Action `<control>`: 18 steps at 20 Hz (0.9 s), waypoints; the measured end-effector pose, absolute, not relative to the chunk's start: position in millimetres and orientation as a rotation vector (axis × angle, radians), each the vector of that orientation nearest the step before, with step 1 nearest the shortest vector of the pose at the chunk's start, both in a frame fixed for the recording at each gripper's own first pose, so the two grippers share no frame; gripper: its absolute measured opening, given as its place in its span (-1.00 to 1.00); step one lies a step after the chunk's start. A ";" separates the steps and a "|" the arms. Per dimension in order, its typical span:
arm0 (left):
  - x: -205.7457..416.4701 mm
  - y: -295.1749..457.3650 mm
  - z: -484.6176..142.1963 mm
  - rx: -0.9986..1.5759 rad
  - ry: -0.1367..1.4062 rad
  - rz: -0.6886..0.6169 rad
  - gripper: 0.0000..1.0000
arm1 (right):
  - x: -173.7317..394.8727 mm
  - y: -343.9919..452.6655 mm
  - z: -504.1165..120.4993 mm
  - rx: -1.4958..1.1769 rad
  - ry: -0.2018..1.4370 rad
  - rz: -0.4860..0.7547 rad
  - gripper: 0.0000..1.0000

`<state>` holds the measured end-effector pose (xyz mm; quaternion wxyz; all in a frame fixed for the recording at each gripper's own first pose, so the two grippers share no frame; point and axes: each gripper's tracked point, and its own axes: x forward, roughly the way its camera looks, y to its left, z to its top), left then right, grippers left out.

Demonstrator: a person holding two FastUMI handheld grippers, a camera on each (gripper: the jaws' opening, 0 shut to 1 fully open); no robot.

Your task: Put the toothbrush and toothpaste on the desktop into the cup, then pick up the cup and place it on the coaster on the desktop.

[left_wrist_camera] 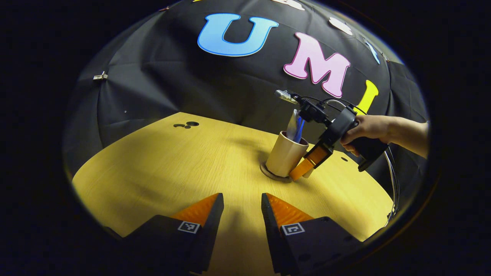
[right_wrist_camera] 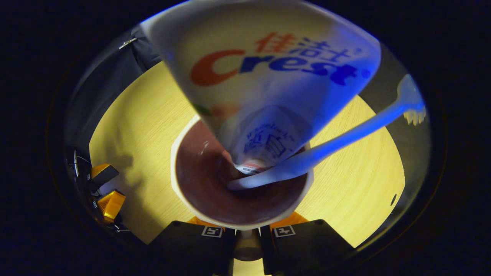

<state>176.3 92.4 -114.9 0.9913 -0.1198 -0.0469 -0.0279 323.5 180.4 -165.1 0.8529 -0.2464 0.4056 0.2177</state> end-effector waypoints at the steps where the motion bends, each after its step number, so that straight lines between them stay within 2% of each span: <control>1: 175.7 94.6 -115.3 -0.244 -0.093 -0.055 0.26 | 324.4 180.9 -167.4 -0.529 0.860 0.452 -0.24; 2: 175.6 96.6 -115.6 -0.247 -0.091 -0.053 0.26 | 324.8 181.9 -166.7 -0.532 0.867 0.452 -0.34; 3: 175.8 97.9 -116.6 -0.250 -0.089 -0.050 0.26 | 325.3 181.6 -167.1 -0.526 0.874 0.450 -0.24; 4: 176.1 99.8 -117.3 -0.255 -0.088 -0.048 0.43 | 325.2 181.2 -167.5 -0.514 0.887 0.450 -0.24; 5: 177.1 101.8 -117.9 -0.261 -0.088 -0.047 0.26 | 324.1 179.3 -166.7 -0.501 0.892 0.449 -0.24; 6: 177.5 103.6 -118.3 -0.266 -0.087 -0.046 0.26 | 323.4 178.9 -165.8 -0.493 0.896 0.450 -0.34; 7: 178.1 103.8 -118.7 -0.269 -0.086 -0.045 0.26 | 322.1 178.2 -166.2 -0.490 0.896 0.453 -0.34; 8: 177.4 104.3 -118.5 -0.269 -0.086 -0.045 0.26 | 321.7 177.9 -165.5 -0.488 0.895 0.455 -0.23; 9: 177.5 103.9 -118.4 -0.269 -0.086 -0.046 0.43 | 321.4 178.3 -166.8 -0.483 0.899 0.459 -0.43; 10: 176.6 103.9 -118.7 -0.268 -0.084 -0.046 0.26 | 320.1 179.1 -166.3 -0.473 0.901 0.463 -0.22; 11: 177.9 103.6 -118.8 -0.267 -0.083 -0.045 0.26 | 320.2 179.8 -165.5 -0.467 0.899 0.466 -0.31; 12: 177.4 103.4 -118.7 -0.266 -0.082 -0.045 0.26 | 320.0 178.9 -163.9 -0.466 0.894 0.467 -0.31; 17: 177.2 98.4 -118.4 -0.258 -0.079 -0.046 0.25 | 316.4 179.8 -147.5 -0.453 0.849 0.480 -0.10; 18: 176.4 95.5 -117.4 -0.257 -0.079 -0.049 0.26 | 314.2 180.2 -142.1 -0.443 0.839 0.487 -0.24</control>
